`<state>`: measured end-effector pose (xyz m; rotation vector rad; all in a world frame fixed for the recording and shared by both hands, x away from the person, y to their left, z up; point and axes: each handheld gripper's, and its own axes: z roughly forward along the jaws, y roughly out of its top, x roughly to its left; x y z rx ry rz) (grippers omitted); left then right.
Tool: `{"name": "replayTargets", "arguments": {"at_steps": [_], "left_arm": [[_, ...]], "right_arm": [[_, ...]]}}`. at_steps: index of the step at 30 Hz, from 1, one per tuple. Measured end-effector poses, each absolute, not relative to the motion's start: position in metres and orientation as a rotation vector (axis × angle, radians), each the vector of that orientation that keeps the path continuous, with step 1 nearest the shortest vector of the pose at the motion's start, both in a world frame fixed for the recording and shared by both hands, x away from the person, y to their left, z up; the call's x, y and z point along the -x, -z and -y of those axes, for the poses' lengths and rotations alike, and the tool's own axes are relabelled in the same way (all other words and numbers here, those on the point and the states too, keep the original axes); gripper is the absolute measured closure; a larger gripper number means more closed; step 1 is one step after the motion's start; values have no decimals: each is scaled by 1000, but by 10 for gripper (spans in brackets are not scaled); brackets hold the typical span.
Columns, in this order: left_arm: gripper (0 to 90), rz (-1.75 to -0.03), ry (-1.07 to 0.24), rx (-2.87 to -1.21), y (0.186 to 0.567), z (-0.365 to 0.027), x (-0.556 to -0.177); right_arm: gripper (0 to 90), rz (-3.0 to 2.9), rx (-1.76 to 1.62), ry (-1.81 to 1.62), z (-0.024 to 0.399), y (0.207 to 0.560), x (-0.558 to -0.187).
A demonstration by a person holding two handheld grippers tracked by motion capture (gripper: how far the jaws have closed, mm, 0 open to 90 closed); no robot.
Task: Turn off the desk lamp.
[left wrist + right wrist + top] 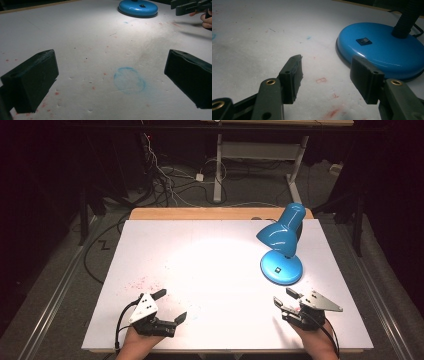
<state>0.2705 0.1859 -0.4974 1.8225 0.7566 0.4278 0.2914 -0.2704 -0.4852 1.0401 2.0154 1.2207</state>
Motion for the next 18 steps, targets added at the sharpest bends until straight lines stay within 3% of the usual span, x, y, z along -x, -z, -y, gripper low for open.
{"name": "replayTargets", "arguments": {"at_steps": [18], "left_arm": [[0, -754, -424, -1823, 497, -186, -271]], "right_arm": [[771, -2032, -1086, -1202, 271, 485, -294]]}}
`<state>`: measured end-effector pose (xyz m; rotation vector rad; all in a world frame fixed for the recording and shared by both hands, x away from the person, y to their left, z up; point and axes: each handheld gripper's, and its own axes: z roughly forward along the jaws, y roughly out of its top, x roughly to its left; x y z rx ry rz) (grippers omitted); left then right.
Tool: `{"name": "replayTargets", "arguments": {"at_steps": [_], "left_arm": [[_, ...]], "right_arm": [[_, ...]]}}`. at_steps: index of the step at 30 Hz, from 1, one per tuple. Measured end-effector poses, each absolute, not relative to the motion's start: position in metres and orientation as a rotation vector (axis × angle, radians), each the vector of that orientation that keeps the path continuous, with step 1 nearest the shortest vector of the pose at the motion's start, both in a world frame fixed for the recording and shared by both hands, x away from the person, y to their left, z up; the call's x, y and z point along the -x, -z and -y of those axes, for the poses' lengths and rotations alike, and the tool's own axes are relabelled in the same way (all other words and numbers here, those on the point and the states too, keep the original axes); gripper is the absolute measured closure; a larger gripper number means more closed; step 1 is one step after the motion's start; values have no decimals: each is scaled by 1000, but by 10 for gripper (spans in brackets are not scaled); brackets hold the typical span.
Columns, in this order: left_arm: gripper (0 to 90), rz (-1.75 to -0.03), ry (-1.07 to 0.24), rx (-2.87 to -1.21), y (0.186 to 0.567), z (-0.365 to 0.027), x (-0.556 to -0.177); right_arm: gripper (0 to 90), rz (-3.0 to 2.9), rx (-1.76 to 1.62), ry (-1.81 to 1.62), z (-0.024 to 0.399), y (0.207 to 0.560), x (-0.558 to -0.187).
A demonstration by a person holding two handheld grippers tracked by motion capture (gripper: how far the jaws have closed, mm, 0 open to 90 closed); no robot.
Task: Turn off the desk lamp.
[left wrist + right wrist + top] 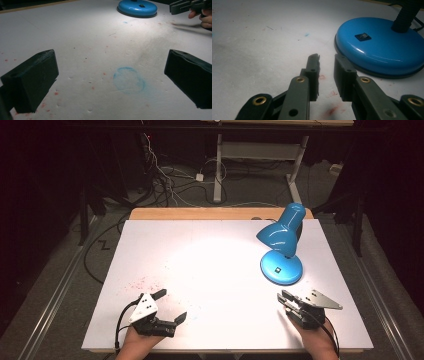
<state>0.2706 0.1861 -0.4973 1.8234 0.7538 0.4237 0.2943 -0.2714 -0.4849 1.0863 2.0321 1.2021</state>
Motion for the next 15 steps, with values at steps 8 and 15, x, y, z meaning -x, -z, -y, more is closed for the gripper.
{"name": "replayTargets", "arguments": {"at_steps": [8, 15], "left_arm": [[0, -754, -419, -1826, 497, -186, -271], [0, -751, -417, -1828, 497, -186, -271]], "right_arm": [[859, -2048, -1094, -1200, 272, 485, -295], [900, -2060, -1085, -1192, 272, 485, -295]]}}
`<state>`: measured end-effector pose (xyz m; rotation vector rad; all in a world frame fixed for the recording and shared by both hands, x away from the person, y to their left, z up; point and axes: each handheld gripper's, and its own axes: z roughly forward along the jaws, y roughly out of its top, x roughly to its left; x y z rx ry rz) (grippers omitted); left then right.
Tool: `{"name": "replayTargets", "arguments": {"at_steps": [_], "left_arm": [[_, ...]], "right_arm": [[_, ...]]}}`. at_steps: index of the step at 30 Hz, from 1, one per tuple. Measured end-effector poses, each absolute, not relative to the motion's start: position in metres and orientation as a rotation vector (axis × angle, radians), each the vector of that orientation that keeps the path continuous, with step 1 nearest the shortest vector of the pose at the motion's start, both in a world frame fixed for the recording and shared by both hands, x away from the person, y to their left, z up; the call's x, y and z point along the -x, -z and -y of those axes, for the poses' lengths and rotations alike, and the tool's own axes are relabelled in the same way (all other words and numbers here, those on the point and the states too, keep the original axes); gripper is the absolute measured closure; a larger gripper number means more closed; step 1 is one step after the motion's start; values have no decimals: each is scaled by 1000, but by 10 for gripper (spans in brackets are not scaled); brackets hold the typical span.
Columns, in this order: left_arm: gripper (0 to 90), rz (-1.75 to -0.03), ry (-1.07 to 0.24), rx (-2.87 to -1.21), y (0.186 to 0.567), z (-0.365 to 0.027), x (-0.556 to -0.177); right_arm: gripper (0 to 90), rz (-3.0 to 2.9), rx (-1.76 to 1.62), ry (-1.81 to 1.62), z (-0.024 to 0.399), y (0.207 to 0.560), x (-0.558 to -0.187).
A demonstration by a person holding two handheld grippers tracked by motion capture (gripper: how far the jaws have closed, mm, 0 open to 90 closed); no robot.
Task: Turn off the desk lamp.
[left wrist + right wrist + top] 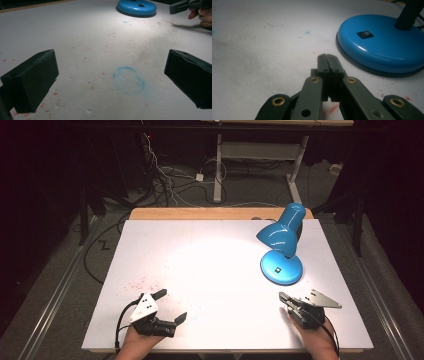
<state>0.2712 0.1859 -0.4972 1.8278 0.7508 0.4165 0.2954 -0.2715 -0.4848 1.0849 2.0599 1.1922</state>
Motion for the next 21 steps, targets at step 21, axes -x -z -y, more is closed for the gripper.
{"name": "replayTargets", "arguments": {"at_steps": [21], "left_arm": [[0, -751, -413, -1824, 497, -186, -271]], "right_arm": [[900, -2022, -1089, -1224, 267, 467, -308]]}}
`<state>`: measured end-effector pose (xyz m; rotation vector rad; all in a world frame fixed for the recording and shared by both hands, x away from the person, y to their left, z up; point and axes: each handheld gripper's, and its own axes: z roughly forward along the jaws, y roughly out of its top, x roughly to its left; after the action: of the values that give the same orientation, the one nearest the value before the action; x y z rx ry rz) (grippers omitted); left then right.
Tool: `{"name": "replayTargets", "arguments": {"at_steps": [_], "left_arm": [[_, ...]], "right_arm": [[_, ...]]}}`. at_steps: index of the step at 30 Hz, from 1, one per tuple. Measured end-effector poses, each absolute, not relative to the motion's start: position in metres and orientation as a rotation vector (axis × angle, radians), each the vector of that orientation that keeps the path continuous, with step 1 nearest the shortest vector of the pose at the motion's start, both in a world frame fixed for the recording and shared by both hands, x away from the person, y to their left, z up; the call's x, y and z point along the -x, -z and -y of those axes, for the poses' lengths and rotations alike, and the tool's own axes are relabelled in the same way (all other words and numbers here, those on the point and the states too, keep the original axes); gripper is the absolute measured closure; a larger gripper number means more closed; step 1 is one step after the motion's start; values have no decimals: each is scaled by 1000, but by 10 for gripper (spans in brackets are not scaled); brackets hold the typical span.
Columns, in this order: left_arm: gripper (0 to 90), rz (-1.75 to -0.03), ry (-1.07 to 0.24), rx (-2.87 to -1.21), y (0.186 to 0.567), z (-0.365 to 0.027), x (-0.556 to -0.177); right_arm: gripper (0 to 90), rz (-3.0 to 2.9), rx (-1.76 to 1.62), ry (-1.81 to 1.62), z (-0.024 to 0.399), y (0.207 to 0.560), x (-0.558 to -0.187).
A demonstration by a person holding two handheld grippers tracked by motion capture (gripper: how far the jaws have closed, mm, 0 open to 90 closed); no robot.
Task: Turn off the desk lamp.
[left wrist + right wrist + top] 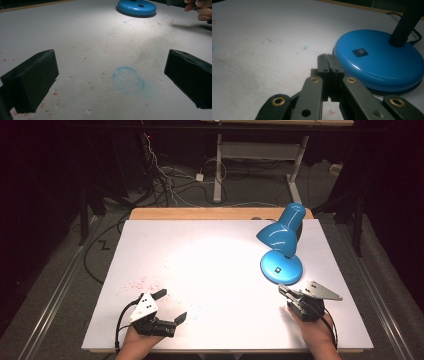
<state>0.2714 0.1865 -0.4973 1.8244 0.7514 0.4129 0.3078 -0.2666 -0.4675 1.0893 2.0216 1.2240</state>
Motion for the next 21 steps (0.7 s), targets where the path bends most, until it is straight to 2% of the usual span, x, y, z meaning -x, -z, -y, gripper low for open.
{"name": "replayTargets", "arguments": {"at_steps": [21], "left_arm": [[0, -746, -417, -1826, 497, -186, -271]], "right_arm": [[900, -2002, -1121, -1223, 264, 458, -344]]}}
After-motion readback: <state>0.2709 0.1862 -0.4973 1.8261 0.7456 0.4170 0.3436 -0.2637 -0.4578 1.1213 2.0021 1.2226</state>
